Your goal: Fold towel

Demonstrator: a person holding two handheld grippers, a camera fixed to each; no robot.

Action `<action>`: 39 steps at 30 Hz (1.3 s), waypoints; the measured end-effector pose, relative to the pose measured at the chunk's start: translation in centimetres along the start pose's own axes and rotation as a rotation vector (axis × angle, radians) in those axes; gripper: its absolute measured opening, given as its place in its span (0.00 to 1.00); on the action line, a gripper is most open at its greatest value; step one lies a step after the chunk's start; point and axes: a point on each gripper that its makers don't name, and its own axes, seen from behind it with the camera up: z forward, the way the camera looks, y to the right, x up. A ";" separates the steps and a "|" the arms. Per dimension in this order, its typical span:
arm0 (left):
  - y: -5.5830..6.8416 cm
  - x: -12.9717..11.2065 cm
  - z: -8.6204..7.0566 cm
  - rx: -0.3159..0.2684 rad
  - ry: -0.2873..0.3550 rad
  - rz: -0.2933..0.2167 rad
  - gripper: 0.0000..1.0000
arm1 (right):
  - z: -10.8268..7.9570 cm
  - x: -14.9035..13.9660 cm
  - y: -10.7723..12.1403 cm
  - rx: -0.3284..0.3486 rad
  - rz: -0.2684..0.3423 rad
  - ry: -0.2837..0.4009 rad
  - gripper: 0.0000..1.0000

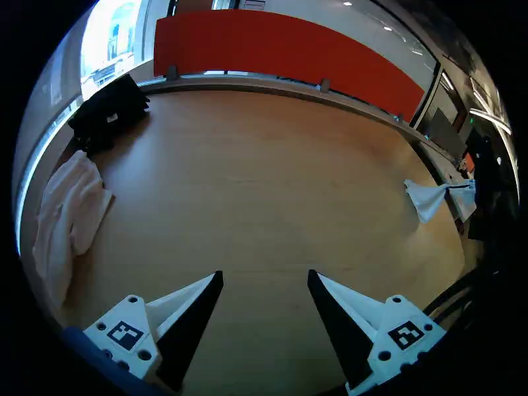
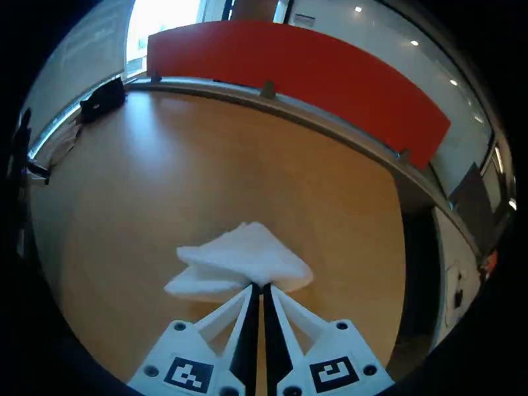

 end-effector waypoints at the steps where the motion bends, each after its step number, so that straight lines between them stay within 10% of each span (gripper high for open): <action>1: 0.0 0.0 0.0 0.000 0.000 0.001 0.95 | 0.0 -0.7 0.0 -0.002 0.007 -0.009 0.04; 39: 0.3 -0.9 0.0 0.015 -0.018 0.014 0.95 | 1.6 -14.7 2.1 -0.072 0.077 -0.310 0.06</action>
